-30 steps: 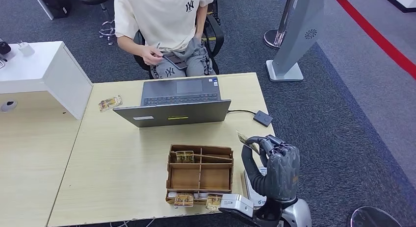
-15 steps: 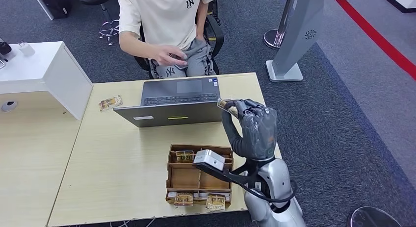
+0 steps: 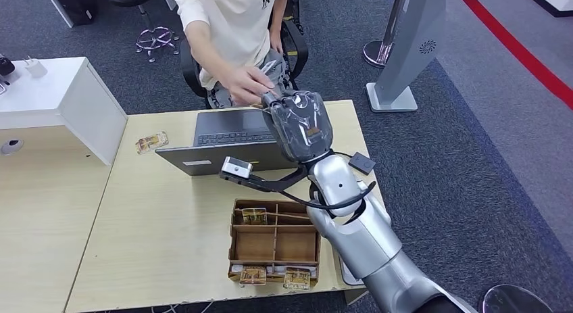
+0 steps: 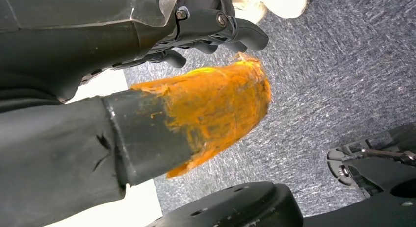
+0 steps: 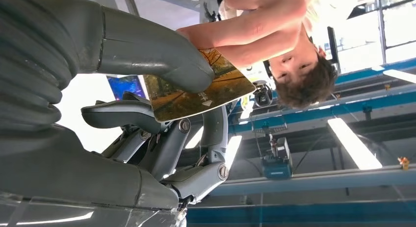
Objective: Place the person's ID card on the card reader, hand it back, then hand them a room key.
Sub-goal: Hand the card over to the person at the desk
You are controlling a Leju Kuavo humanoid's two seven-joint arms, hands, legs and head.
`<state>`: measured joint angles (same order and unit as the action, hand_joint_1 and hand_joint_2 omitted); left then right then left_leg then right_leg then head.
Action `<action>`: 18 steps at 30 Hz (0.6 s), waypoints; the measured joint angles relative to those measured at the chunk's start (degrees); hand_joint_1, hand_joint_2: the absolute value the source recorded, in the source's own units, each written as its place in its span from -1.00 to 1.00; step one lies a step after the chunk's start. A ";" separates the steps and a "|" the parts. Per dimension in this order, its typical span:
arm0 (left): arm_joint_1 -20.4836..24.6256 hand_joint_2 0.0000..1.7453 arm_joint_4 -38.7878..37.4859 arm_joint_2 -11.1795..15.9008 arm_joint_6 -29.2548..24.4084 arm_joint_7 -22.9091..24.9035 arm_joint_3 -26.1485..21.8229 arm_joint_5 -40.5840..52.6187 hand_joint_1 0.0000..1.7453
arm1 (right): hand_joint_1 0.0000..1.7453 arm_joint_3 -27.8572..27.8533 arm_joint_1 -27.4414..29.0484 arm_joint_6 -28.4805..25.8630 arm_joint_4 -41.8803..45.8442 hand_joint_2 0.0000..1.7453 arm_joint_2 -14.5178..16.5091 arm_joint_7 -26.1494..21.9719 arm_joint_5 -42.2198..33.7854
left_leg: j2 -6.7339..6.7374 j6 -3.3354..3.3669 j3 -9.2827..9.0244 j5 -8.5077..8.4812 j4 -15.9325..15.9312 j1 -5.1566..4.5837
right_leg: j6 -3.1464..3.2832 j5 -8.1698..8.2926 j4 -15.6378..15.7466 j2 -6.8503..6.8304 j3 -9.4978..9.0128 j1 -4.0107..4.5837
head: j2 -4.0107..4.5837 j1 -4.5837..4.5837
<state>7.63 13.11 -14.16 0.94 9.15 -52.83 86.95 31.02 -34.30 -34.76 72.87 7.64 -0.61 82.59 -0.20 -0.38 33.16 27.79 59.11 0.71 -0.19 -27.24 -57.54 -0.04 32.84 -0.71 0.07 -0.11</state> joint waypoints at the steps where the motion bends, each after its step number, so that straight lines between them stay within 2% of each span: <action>1: 0.09 -1.00 0.00 -0.01 0.10 0.09 0.19 0.07 -1.00 | 1.00 0.28 -0.82 -0.03 -1.22 1.00 0.22 0.26 0.30 | 0.00 0.00 0.00 0.00 0.00 0.00 | 0.00 0.00 0.00 0.00 0.00 0.00 | 0.00 0.00; 4: 0.31 -1.00 0.00 -0.07 0.24 0.40 0.66 0.34 -1.00 | 1.00 0.87 -2.68 -0.09 -4.07 1.00 0.93 0.76 0.90 | -0.01 0.00 0.01 0.00 0.00 0.00 | 0.00 0.00 0.00 -0.01 0.02 0.00 | 0.00 0.00; 7: 0.44 -1.00 0.00 -0.20 0.24 0.45 1.08 0.50 -1.00 | -0.50 1.26 -3.96 -0.29 -6.16 1.00 1.66 1.38 1.13 | -0.01 0.00 0.02 0.00 0.00 0.00 | 0.00 0.00 0.00 -0.01 0.02 0.00 | 0.00 0.01; 8: 0.46 -1.00 0.00 -0.24 0.24 0.46 1.26 0.51 -1.00 | -1.00 1.35 -4.22 -0.42 -6.62 0.50 1.89 1.61 1.11 | -0.01 0.00 0.02 0.00 0.00 0.00 | 0.00 0.00 0.00 -0.01 0.02 0.00 | 0.00 0.00; 11: 0.46 -1.00 0.00 -0.30 0.23 0.47 1.48 0.49 -1.00 | -1.00 1.56 -4.42 -0.88 -7.36 -1.00 2.42 2.25 0.78 | -0.01 0.00 0.02 0.00 0.00 0.00 | 0.00 0.00 0.00 -0.01 0.02 0.00 | 0.00 -0.01; 18: 0.33 -1.00 -0.02 -0.30 0.05 0.47 1.49 -0.19 -1.00 | -1.00 1.85 -2.82 -3.07 -6.80 -1.00 2.64 2.50 0.25 | -0.01 0.00 0.02 0.00 0.00 0.00 | 0.00 0.00 0.00 -0.02 0.03 0.00 | 0.00 0.01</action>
<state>7.96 13.09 -14.46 0.99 9.62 -51.34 86.76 32.86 -37.12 -37.83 66.07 10.29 1.89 82.83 -0.21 -0.38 33.17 27.80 59.11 0.71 -0.19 -27.25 -57.53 -0.06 32.87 -0.71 0.07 -0.11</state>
